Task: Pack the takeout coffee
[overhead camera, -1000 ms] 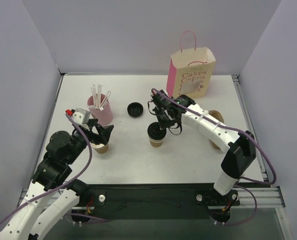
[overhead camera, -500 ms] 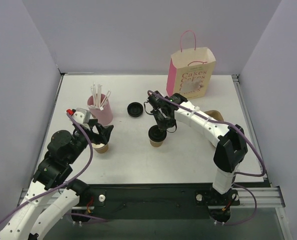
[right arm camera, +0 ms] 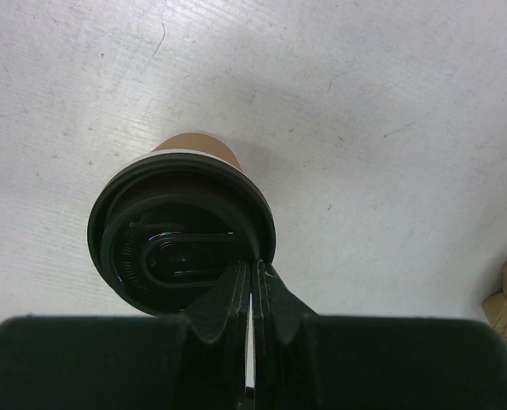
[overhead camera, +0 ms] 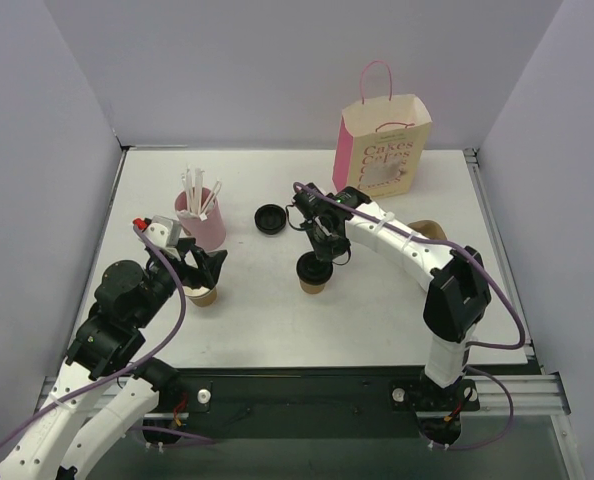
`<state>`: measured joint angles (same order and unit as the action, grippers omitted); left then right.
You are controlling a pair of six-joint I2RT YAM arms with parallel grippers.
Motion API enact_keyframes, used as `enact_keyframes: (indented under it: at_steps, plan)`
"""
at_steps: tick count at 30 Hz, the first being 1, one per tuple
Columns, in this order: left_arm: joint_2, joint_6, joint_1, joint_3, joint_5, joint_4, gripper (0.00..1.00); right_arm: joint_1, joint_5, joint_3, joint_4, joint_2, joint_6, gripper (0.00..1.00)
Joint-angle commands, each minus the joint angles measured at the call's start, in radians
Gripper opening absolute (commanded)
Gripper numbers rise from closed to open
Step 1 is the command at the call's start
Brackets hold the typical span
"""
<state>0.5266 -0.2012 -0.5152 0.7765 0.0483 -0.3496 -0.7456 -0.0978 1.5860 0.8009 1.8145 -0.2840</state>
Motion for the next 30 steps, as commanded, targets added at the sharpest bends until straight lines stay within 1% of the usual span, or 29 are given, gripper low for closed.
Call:
enact_keyframes:
  at_steps: [1,2,3,4,5,7,10,11,12,13,14,16,17,19,20,22,23,24,26,27,30]
  plan:
    - [-0.005,0.003,0.003,0.0,0.007,0.011,0.84,0.006,-0.033,0.006,0.04,0.005,-0.015,0.0]
    - [-0.007,0.003,0.003,-0.003,0.007,0.012,0.84,0.006,-0.034,0.005,0.035,0.003,-0.021,0.01]
    - [-0.007,0.002,0.003,-0.003,0.007,0.012,0.85,0.005,-0.034,0.006,0.035,-0.001,-0.024,0.04]
    - [-0.007,0.002,0.003,-0.003,0.007,0.014,0.85,0.008,-0.02,0.009,0.035,-0.004,-0.029,0.09]
    - [-0.005,0.0,0.003,-0.005,0.007,0.015,0.85,0.011,-0.011,0.012,0.034,-0.009,-0.033,0.18]
    - [-0.004,-0.001,0.001,-0.006,0.004,0.018,0.85,0.012,-0.006,0.017,0.035,-0.03,-0.041,0.2]
    - [-0.002,0.0,0.003,-0.006,0.004,0.017,0.85,0.014,-0.011,0.011,0.032,-0.081,-0.05,0.31]
    - [-0.002,-0.001,0.003,-0.008,0.004,0.017,0.85,0.017,0.001,0.005,0.023,-0.108,-0.05,0.39]
    - [0.0,-0.003,0.003,-0.008,0.005,0.017,0.85,0.02,0.01,-0.007,0.017,-0.124,-0.05,0.41]
    - [0.001,-0.007,0.003,-0.008,0.004,0.017,0.84,0.025,0.018,-0.02,0.008,-0.136,-0.05,0.44]
    - [0.009,-0.01,0.003,-0.006,-0.001,0.02,0.84,0.038,0.047,-0.033,-0.018,-0.159,-0.047,0.51]
    - [0.021,-0.033,0.003,-0.005,-0.031,0.026,0.84,0.061,0.088,-0.087,-0.078,-0.179,-0.04,0.56]
    - [0.044,-0.044,0.003,-0.002,-0.044,0.031,0.84,0.072,0.181,-0.107,-0.104,-0.199,-0.032,0.58]
    - [0.079,-0.082,0.003,0.009,-0.093,0.031,0.84,0.109,0.255,-0.167,-0.175,-0.216,-0.021,0.59]
    - [0.125,-0.098,0.003,0.026,-0.105,0.021,0.83,0.118,0.318,-0.182,-0.195,-0.23,-0.008,0.59]
    - [0.188,-0.127,0.003,0.05,-0.14,-0.002,0.83,0.147,0.371,-0.219,-0.241,-0.238,0.006,0.61]
    - [0.266,-0.13,0.003,0.091,-0.181,-0.031,0.82,0.159,0.391,-0.233,-0.252,-0.238,0.011,0.61]
    - [0.309,-0.132,0.001,0.111,-0.209,-0.044,0.76,0.181,0.435,-0.244,-0.262,-0.236,0.016,0.61]
    - [0.419,-0.129,-0.003,0.151,-0.287,-0.069,0.71,0.202,0.483,-0.277,-0.302,-0.235,0.025,0.63]
    - [0.45,-0.13,-0.006,0.176,-0.301,-0.069,0.68,0.209,0.533,-0.285,-0.318,-0.234,0.04,0.64]
    - [0.544,-0.152,-0.028,0.201,-0.332,-0.048,0.65,0.232,0.596,-0.29,-0.344,-0.21,0.063,0.66]
